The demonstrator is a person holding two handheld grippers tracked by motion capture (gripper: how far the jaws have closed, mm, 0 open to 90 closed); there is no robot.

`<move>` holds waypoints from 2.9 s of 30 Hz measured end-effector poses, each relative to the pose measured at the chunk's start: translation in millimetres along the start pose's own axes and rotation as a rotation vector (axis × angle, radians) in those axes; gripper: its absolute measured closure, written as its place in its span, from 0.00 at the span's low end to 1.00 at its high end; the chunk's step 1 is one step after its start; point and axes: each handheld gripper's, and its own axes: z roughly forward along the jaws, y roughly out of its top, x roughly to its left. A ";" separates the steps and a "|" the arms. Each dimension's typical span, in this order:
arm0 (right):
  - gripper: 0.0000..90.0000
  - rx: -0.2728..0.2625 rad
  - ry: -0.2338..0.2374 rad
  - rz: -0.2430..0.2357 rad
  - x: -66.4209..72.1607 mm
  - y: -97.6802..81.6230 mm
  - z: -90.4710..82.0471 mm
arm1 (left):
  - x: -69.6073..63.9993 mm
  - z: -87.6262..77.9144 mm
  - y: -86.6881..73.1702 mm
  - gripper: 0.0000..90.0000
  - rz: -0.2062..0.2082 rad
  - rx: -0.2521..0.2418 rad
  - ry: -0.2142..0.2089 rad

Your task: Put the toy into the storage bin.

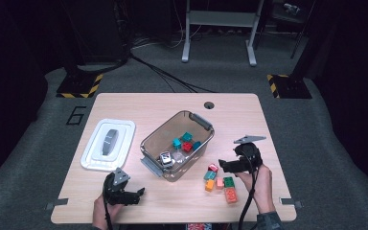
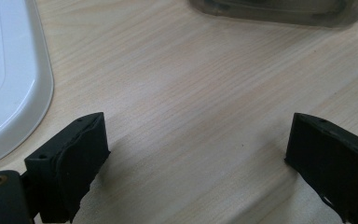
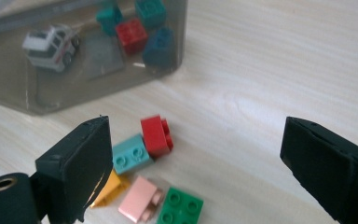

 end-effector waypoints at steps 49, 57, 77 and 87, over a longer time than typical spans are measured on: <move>0.59 0.196 -0.058 0.131 1.8 -94.6 17.8 | 0.1 0.0 0.0 0.06 0.001 -0.001 0.002; 0.65 0.185 -0.073 0.130 -1.0 -94.2 17.5 | 0.1 0.1 0.0 0.06 0.001 0.000 0.001; 0.65 0.085 -0.097 0.132 -22.3 -76.1 14.9 | 0.0 0.0 0.0 0.06 -0.001 0.000 0.001; 0.65 0.056 -0.091 0.102 -24.4 -52.1 18.7 | 0.1 0.1 0.0 0.06 0.000 -0.001 0.002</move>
